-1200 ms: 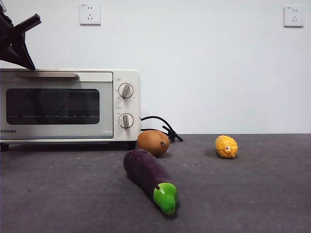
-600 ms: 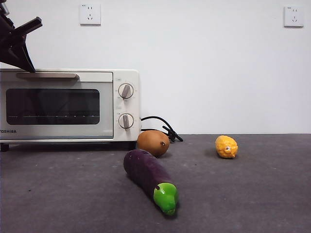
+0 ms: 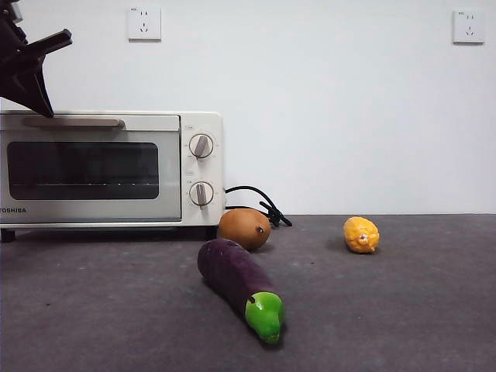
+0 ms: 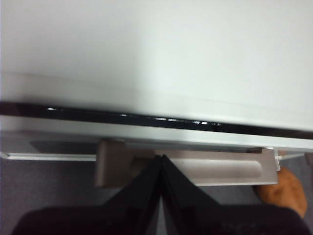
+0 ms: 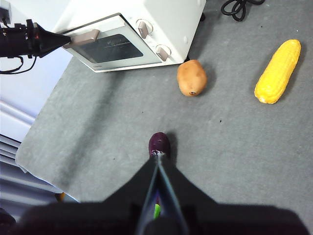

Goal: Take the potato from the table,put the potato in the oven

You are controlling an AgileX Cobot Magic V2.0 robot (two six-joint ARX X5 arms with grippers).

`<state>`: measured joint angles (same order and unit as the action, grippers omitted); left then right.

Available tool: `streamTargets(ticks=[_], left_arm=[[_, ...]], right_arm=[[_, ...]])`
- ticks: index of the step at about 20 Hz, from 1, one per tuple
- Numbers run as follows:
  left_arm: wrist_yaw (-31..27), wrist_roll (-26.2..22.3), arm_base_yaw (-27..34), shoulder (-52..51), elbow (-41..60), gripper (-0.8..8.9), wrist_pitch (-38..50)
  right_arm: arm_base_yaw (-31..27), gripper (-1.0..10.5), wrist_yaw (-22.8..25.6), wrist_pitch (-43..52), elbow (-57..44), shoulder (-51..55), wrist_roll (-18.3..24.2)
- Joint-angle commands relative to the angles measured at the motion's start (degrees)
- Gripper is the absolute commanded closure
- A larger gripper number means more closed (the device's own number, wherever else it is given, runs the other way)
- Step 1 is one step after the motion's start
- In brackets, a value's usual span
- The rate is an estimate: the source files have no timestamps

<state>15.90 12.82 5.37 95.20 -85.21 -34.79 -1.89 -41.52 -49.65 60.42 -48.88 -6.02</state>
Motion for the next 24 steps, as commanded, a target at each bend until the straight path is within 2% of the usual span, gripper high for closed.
streamTargets(ticks=[1,8,15,24], left_arm=[[-1.4,-2.9,-0.8,2.3,2.0,8.19,-4.6],[-5.8,-3.2,-3.4,2.3,2.0,8.19,-7.0],[-11.6,-5.7,-6.2,2.3,2.0,8.19,-9.4],[-14.6,-6.0,-7.9,2.3,2.4,8.19,-12.4]], right_arm=[[0.0,9.4,-0.1,0.2,0.2,0.0,0.8],[0.0,9.4,-0.1,-0.2,0.2,2.0,2.3],[0.0,9.4,0.8,-1.2,0.2,5.4,2.3],[0.0,9.4,1.1,-4.1,0.2,8.7,2.5]])
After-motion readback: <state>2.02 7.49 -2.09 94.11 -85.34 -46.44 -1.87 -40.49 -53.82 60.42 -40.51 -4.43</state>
